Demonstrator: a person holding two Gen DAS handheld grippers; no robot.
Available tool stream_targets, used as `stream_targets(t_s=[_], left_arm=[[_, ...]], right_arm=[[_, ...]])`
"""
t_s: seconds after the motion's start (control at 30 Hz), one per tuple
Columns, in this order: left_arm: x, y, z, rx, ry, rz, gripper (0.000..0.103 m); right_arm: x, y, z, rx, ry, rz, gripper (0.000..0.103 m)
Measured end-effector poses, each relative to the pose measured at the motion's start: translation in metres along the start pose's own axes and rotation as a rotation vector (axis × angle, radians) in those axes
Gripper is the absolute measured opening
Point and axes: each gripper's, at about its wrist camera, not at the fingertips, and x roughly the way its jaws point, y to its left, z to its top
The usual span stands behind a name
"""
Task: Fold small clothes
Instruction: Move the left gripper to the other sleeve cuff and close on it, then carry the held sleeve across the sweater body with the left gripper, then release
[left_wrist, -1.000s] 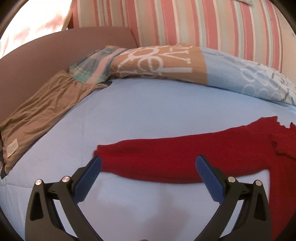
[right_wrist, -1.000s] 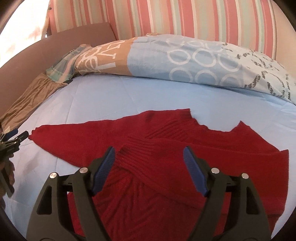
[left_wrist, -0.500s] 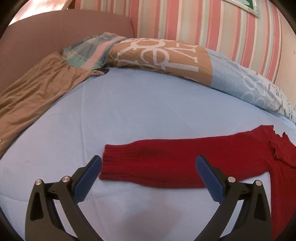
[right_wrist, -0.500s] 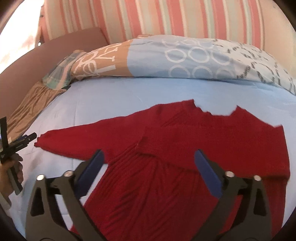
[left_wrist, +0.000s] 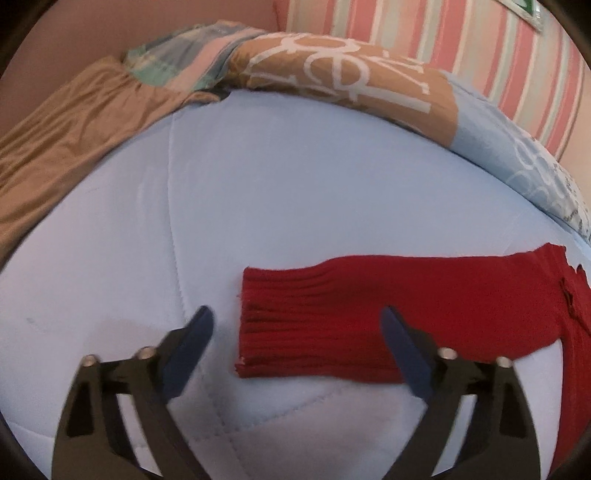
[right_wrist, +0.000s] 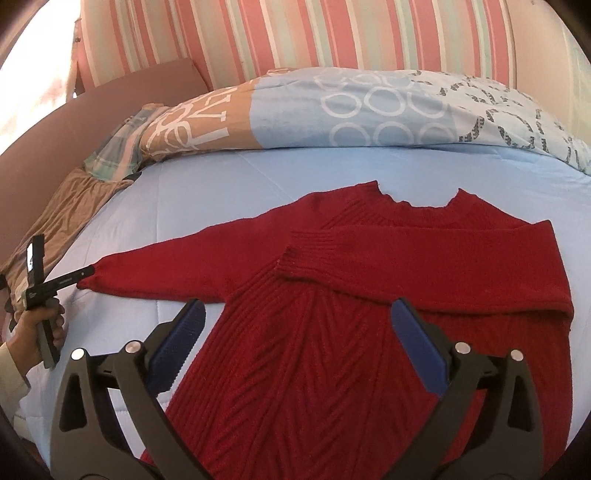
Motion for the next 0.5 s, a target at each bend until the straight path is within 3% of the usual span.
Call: stream_targets(t_s=[0.03,0.27,0.37,0.4,0.5], left_arm=[[0.003,0.000,0.000,-0.002,0.019,-0.007,0.073],[0.009,-0.001,0.000,-0.003,0.046,-0.005,0.055],[0.004,-0.001,-0.003,-0.014,0.034,-0.018,0.039],[0.003,-0.003,-0.002,-0.010,0.030,-0.029,0.026],[-0.004,-0.016,-0.002,0.036,0.006,-0.024,0.021]], right_arm=[[0.000,0.000,0.000,-0.004,-0.001,0.001,0.100],[0.000,0.004,-0.002,-0.014,-0.001,0.023,0.100],[0.001,0.004,-0.004,-0.011,0.005,0.023,0.100],[0.001,0.004,-0.005,-0.010,0.007,0.020,0.100],[0.002,0.003,-0.006,-0.005,0.010,0.018,0.100]])
